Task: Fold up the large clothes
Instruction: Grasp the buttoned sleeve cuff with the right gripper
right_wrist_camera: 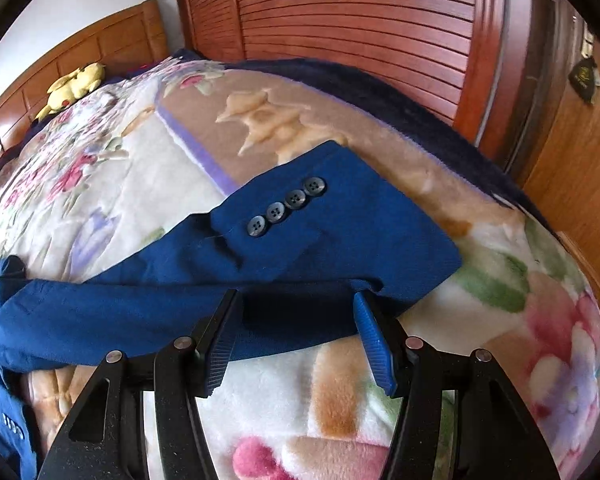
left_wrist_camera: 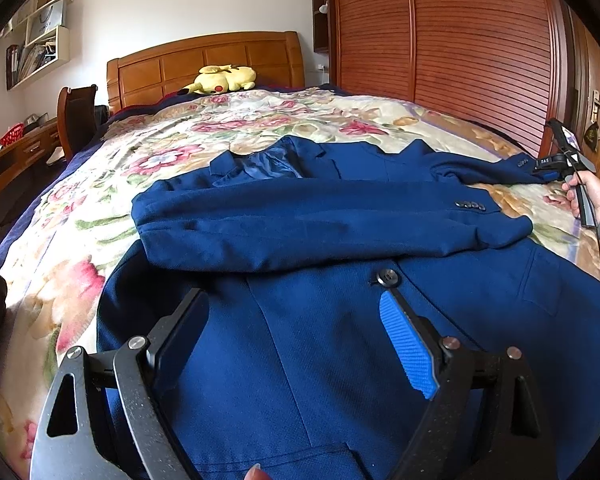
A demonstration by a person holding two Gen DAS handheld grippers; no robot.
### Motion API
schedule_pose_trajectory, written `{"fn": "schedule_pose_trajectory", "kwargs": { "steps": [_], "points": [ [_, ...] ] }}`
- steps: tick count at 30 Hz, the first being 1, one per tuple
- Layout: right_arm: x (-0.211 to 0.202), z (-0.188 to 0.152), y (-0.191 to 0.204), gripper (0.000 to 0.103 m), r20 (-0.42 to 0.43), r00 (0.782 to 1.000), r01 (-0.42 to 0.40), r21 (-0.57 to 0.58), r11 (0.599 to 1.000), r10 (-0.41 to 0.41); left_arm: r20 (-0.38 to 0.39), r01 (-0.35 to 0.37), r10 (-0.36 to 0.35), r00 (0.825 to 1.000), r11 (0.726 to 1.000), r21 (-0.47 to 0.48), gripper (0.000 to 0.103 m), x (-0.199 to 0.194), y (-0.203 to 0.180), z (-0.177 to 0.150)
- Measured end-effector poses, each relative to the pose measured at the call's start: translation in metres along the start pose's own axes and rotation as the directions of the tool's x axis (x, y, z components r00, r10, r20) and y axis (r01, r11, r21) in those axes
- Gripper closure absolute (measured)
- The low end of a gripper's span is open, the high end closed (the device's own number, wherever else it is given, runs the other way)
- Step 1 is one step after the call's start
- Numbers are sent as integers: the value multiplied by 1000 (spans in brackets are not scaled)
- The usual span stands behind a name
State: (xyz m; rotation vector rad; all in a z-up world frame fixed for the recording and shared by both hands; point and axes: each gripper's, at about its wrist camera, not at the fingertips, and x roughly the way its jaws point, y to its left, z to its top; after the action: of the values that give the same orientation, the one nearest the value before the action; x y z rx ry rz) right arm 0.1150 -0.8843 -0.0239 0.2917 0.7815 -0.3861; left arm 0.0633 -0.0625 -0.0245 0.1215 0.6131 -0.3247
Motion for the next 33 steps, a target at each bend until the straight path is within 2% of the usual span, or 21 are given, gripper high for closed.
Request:
{"fn": "schedule_pose_trajectory", "kwargs": {
  "steps": [15,20,27,28,29,31,33],
  "points": [
    [-19,-6,-35,43,18,999,50,91,995,-51,-8,1,-1,1000,1000,3,15,2,1,-1],
    [-18,-7,-47,43,23,1000,15,140,990,-18,-14,1,-1,1000,1000,8,15,2,0,-2],
    [-3,0,-30,44,33,998,50,53,997,-52,-11,2,-2,1000,1000,1,15,3,1,-2],
    [0,1,-25,56,30,997,64,32,997,-65,-11,2,-2,1000,1000,2,15,3,1,-2],
    [2,1,-21,78,31,998,63,11,998,-63,-10,2,-2,1000,1000,2,15,2,1,-2],
    [1,1,-9,95,33,999,40,-41,998,-38,-7,1,-1,1000,1000,4,15,1,1,-2],
    [-6,0,2,97,54,998,38,-81,996,-34,-3,3,-3,1000,1000,3,15,0,2,-2]
  ]
}}
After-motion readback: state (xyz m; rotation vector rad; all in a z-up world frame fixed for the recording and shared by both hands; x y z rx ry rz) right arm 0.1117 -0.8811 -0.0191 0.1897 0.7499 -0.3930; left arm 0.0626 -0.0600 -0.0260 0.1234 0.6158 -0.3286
